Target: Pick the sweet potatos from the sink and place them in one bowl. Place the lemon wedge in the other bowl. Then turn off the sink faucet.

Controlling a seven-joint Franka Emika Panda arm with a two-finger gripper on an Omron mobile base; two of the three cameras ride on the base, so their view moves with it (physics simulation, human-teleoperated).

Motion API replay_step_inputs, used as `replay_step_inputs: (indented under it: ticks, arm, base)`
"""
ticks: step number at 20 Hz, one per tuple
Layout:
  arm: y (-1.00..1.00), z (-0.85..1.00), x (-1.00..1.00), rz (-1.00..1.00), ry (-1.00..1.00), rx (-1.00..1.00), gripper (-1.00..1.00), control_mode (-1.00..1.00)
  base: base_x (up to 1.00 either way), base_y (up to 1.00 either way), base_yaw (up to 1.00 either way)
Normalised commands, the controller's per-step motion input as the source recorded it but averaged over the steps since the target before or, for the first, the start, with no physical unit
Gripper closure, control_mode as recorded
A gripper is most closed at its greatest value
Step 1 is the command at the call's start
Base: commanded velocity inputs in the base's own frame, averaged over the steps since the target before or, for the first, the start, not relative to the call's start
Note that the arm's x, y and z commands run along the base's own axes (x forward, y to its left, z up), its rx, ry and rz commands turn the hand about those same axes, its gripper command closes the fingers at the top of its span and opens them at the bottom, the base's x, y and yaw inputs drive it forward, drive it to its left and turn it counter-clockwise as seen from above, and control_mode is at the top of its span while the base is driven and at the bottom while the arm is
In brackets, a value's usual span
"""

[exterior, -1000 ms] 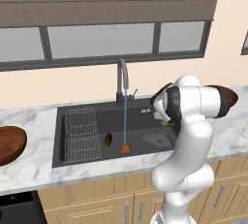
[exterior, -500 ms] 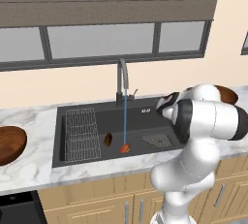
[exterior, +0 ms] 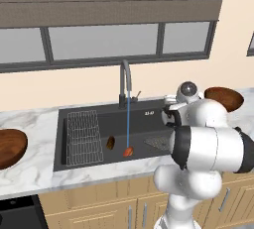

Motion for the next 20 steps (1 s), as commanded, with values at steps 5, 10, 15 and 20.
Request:
replay_step_inputs:
  ticks: [5,10,15,20]
  arm:
    - [-0.32,1.0,-0.04,-0.1,-0.01,0.02,1.0,-1.0]
    - [-0.52,1.0,0.04,-0.13,0.02,0.07,1.0,-1.0]
    - [-1.0,0.31,0.21,-0.14,0.22,0.1,1.0,-1.0]
    - [-1.0,-0.1,0.2,-0.18,0.16,0.17,1.0,-1.0]
  base:
    - [0.0,0.0,0.0]
    - [0.0,0.0,0.0]
    - [0.0,0.0,0.0]
    - [0.0,0.0,0.0]
